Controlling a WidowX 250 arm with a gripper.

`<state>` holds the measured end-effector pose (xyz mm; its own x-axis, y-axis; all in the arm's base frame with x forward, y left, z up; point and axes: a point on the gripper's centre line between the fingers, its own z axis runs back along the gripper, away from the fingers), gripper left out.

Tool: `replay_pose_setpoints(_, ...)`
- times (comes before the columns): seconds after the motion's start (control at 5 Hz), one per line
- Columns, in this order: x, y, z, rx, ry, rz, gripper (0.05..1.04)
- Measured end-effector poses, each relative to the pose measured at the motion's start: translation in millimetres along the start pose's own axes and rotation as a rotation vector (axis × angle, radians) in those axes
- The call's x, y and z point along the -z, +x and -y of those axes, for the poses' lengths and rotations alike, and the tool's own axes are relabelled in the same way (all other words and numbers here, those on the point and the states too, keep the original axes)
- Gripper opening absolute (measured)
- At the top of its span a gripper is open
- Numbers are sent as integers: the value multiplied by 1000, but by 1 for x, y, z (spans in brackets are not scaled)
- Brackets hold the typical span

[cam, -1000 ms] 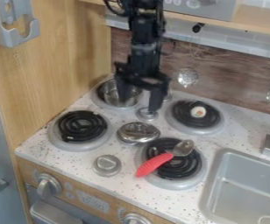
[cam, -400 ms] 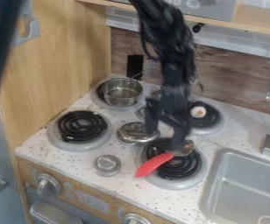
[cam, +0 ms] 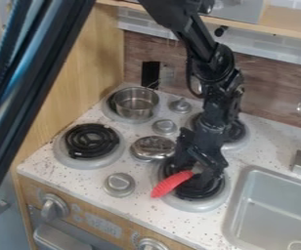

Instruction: Grab the red spoon and put it on top of the left bottom burner

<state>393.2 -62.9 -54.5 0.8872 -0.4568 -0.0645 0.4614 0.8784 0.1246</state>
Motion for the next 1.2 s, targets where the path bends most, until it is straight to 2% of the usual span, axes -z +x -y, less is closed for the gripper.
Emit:
replay_pose_setpoints(0.2, 3, -4, 4, -9, -17, -8, 961)
replay_pose_setpoints(0.6, 5, -13, 7, -52, -61, 32, 397)
replay_pose_setpoints(0.8, 5, -22, 7, -95, -101, 42, 269)
replay_pose_setpoints(1.0, 6, -27, 3, -115, -130, 51, 234)
replay_pose_setpoints(1.2, 4, -30, -1, -108, -138, 50, 220)
